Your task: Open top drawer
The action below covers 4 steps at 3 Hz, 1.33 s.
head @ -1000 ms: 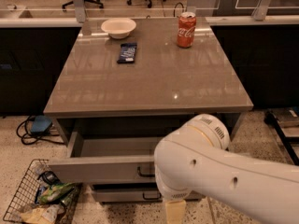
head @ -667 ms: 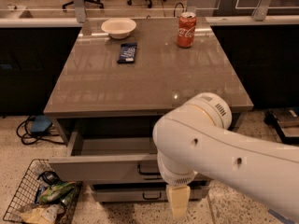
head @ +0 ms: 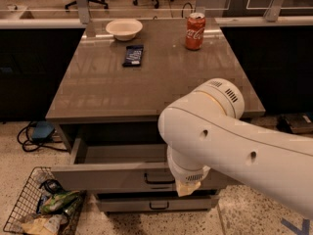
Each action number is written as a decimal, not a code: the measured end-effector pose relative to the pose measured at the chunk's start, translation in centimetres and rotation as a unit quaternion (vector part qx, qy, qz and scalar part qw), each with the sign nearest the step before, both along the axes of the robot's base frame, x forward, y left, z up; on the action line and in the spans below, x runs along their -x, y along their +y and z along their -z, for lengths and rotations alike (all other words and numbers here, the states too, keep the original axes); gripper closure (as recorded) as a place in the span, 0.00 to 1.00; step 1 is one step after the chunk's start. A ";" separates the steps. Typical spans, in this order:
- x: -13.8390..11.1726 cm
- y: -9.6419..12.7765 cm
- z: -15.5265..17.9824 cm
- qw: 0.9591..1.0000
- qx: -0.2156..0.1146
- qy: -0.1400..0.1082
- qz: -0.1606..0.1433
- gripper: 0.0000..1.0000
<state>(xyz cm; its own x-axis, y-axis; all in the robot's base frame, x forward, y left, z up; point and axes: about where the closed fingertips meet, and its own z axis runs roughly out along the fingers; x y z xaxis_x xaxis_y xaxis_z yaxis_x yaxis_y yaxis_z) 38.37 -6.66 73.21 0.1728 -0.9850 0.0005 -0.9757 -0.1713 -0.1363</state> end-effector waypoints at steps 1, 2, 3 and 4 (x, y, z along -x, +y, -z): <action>0.0 0.0 -0.1 1.000 0.001 -0.001 0.000 0.72; 0.1 -0.1 -0.2 1.000 0.001 -0.002 0.000 0.95; -2.5 -0.4 0.7 1.000 -0.010 -0.025 -0.005 1.00; -6.8 -0.9 2.4 0.997 -0.024 -0.067 -0.021 1.00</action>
Offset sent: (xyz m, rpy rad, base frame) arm -0.0004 -0.0004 0.0007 -0.0013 -0.0018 -0.0003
